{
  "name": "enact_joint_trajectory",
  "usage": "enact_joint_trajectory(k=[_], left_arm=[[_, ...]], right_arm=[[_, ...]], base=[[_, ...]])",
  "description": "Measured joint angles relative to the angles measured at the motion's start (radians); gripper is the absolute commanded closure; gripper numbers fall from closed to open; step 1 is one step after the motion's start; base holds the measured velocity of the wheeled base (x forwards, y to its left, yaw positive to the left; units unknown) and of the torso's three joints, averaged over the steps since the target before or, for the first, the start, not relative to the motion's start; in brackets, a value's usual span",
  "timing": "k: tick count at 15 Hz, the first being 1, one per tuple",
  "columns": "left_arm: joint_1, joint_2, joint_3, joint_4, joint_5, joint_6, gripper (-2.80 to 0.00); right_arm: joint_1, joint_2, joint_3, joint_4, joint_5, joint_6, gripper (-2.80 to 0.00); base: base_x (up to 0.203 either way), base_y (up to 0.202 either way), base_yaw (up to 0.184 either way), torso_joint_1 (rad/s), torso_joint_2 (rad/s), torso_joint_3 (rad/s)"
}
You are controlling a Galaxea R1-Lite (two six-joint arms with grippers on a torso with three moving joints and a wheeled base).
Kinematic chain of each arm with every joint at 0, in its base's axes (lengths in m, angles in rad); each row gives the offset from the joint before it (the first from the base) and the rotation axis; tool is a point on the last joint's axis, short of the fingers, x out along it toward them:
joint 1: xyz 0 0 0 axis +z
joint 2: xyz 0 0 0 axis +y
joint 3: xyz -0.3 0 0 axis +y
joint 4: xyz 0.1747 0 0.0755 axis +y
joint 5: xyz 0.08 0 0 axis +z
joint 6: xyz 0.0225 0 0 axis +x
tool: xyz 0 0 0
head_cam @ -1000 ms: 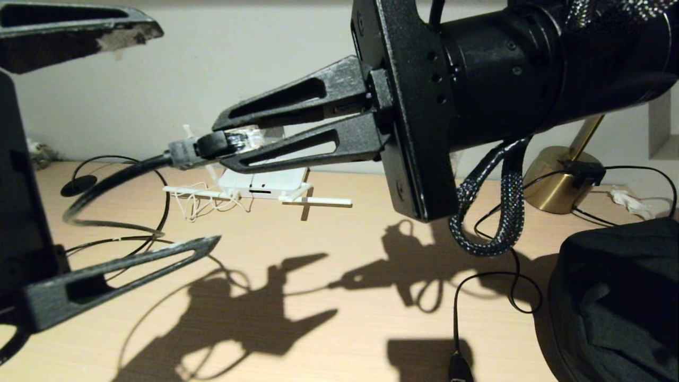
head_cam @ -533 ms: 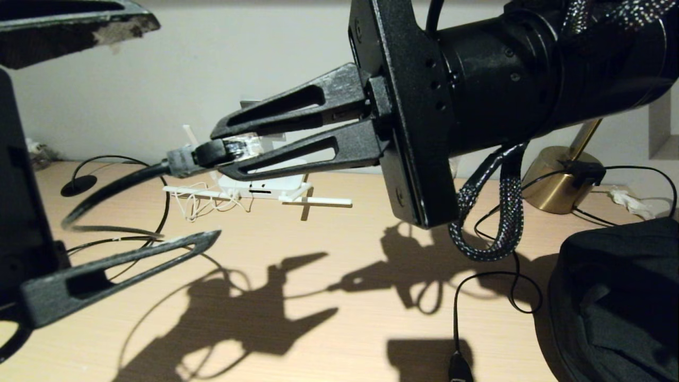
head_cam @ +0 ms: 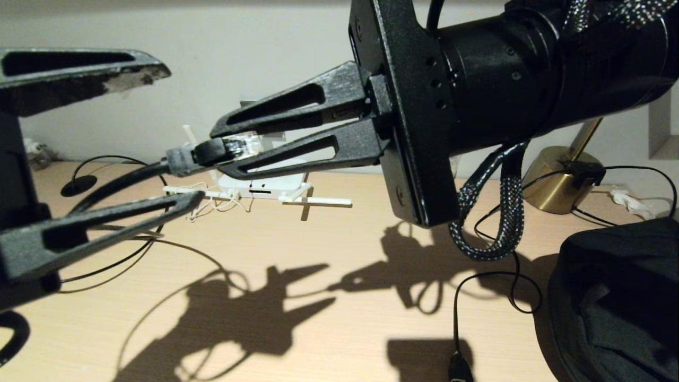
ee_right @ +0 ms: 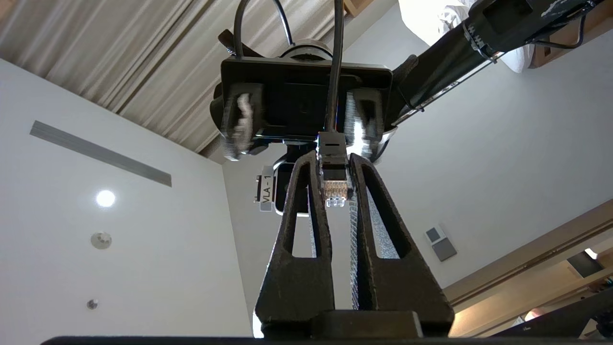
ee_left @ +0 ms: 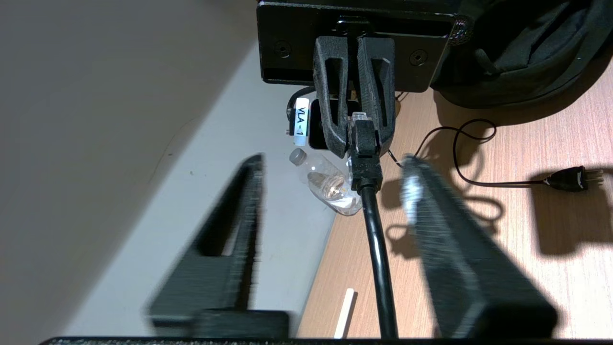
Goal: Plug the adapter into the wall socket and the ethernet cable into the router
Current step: Hand it to the other hand
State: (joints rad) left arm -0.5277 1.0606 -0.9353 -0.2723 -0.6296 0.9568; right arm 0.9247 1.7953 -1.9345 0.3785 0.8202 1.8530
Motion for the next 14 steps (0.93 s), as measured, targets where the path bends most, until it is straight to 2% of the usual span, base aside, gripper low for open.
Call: enact_joint_trajectory(k=[10, 11, 14], left_arm=[[-0.009, -0.008, 0.035, -0.001, -0.002, 0.0, 0.0], [-0.009, -0.009, 0.036, -0.002, -0.002, 0.0, 0.0], [-0.009, -0.01, 0.039, 0.0, -0.001, 0.0, 0.0]], right_arm=[[0.0, 0.007, -0.007, 0.001, 0.0, 0.0, 0.0], [0.0, 0.007, -0.008, 0.001, 0.003, 0.0, -2.8], [-0.001, 0.008, -0.01, -0.001, 0.01, -0.001, -2.8]], base=[[0.0, 0.0, 0.0, 0.0, 0.0, 0.0], [0.0, 0.0, 0.0, 0.0, 0.0, 0.0], [0.0, 0.0, 0.0, 0.0, 0.0, 0.0]])
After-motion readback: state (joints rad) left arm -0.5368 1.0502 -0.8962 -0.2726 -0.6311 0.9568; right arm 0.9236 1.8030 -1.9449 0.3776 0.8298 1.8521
